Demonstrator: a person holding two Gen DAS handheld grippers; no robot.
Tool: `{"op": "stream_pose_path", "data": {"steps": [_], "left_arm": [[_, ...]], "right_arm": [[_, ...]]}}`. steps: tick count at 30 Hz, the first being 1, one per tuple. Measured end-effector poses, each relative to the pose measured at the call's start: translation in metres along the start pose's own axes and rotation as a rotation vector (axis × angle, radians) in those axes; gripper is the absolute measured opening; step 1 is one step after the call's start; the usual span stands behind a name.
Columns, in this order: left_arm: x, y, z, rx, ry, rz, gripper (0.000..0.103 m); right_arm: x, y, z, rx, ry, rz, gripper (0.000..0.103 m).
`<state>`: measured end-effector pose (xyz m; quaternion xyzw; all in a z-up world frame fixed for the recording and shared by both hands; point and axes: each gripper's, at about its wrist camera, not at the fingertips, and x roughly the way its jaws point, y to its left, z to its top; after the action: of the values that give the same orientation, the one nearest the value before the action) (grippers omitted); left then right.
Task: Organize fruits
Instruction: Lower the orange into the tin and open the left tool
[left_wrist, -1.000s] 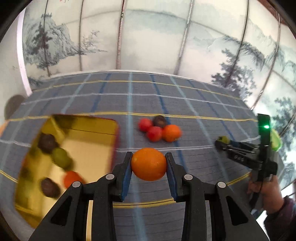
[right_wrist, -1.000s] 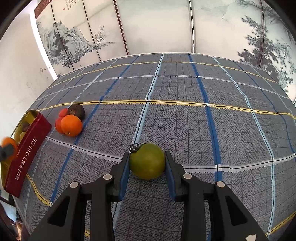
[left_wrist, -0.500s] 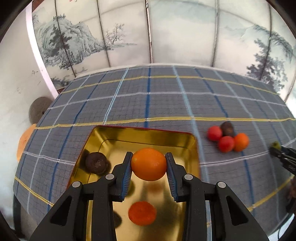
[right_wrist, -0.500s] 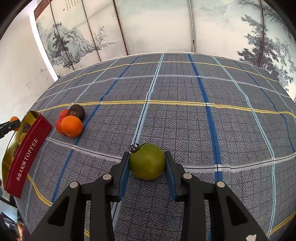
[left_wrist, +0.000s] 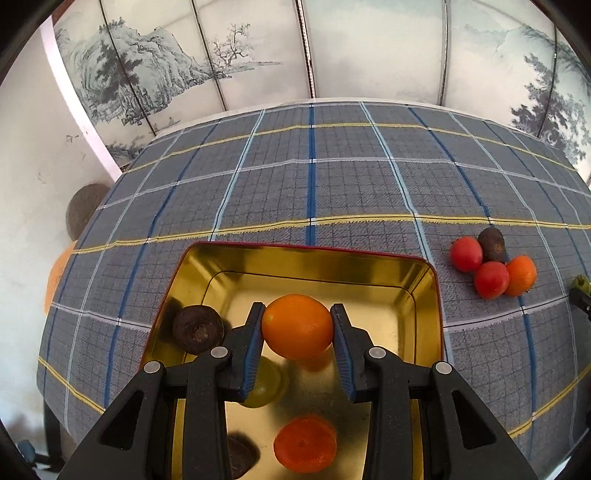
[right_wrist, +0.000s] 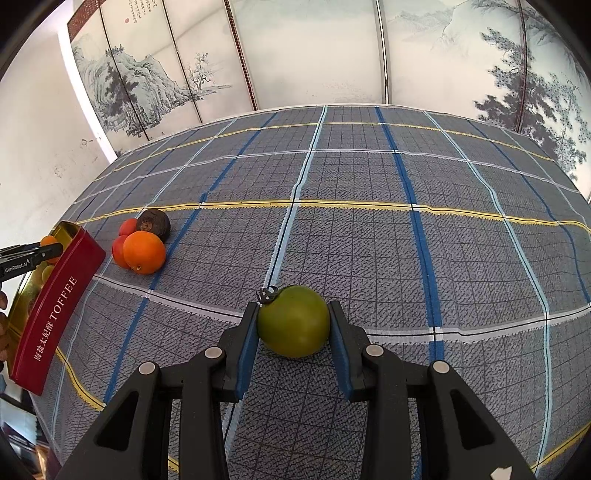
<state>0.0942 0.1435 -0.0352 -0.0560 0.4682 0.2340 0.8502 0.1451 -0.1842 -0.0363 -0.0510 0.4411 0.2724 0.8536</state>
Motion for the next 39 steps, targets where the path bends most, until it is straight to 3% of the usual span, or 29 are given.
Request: {"op": "stream_pose_path", "data": {"steps": [11, 13, 14, 17, 25, 39], "left_arm": [[0.013, 0.006, 0.001, -0.010, 0.040, 0.025, 0.038], [0.013, 0.008, 0.001, -0.019, 0.043, 0.027, 0.045], [0.013, 0.009, 0.001, -0.027, 0.036, 0.033, 0.054], [0.006, 0.010, 0.001, -0.035, -0.005, 0.067, 0.066], [-0.019, 0.006, -0.005, -0.032, -0.065, 0.085, 0.067], [-0.104, -0.008, -0.042, 0.017, -0.217, 0.104, 0.074]], "right_arm": [[0.000, 0.000, 0.000, -0.003, 0.001, -0.002, 0.034], [0.000, 0.000, 0.000, -0.003, 0.001, -0.003, 0.034], [0.000, 0.000, 0.000, -0.003, 0.001, -0.002, 0.034], [0.000, 0.000, 0.000, -0.003, 0.001, -0.003, 0.034], [0.001, 0.000, 0.000, -0.007, 0.002, -0.008, 0.034], [0.002, 0.011, 0.001, -0.064, 0.013, -0.067, 0.036]]}}
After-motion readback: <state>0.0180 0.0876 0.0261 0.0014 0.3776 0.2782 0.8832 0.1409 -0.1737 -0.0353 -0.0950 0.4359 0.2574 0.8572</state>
